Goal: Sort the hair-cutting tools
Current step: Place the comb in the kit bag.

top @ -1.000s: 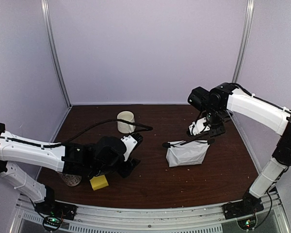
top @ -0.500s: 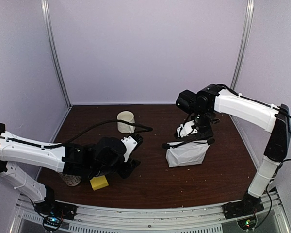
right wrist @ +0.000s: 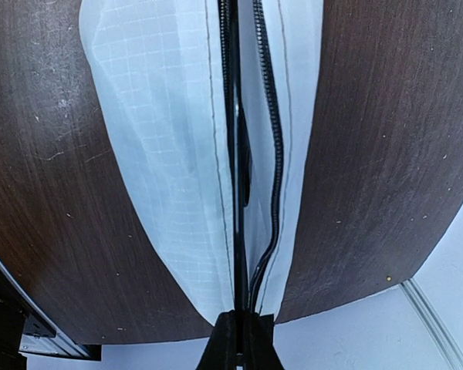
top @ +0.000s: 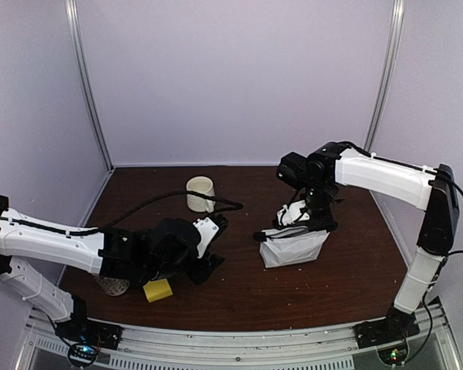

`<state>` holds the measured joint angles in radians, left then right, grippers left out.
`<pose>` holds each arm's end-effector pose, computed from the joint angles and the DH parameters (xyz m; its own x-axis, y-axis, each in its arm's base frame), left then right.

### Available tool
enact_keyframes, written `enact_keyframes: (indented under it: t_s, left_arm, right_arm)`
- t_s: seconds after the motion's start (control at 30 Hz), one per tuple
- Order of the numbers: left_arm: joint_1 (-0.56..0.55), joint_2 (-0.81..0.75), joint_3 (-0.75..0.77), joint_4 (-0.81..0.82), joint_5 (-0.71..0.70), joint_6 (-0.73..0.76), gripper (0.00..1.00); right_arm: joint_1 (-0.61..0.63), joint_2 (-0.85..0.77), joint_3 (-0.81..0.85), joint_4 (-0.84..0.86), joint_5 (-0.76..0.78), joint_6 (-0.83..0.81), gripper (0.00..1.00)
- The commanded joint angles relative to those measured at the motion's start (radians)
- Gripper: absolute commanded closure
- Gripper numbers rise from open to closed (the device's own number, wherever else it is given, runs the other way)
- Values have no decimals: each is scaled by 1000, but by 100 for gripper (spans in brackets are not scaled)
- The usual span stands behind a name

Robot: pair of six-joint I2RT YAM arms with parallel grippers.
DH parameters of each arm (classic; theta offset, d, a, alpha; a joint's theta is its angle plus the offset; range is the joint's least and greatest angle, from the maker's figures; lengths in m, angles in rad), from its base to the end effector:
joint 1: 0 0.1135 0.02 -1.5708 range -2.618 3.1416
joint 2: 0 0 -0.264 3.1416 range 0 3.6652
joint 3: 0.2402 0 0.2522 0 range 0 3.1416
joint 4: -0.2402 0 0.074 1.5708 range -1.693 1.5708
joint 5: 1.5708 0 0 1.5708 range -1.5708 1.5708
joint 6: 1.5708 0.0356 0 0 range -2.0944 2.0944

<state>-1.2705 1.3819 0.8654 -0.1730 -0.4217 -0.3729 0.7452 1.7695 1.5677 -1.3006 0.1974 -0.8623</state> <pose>0.1012 -0.2777 0.2363 -0.4587 0.3577 -0.8134 0.6561 0.7537 -0.0386 0.2484 0.2197 0.2733 0.0203 -0.9944 0.1041 -0.9830 -0.0389 -0.1792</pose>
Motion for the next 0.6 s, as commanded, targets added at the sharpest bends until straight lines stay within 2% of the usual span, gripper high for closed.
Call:
enact_keyframes:
  t_s: [0.0, 0.33, 0.43, 0.57]
  left_arm:
    - [3, -3, -8, 40, 11, -13, 50]
    - [3, 15, 2, 37, 19, -17, 50]
    - [4, 19, 7, 34, 26, -18, 50]
    - [3, 27, 17, 28, 25, -15, 50]
  right_arm:
    - [7, 0, -45, 64, -13, 15, 100]
    - [6, -23, -100, 159, 11, -3, 100]
    - [5, -29, -114, 184, 30, -8, 97]
    - [5, -43, -133, 213, 59, -9, 87]
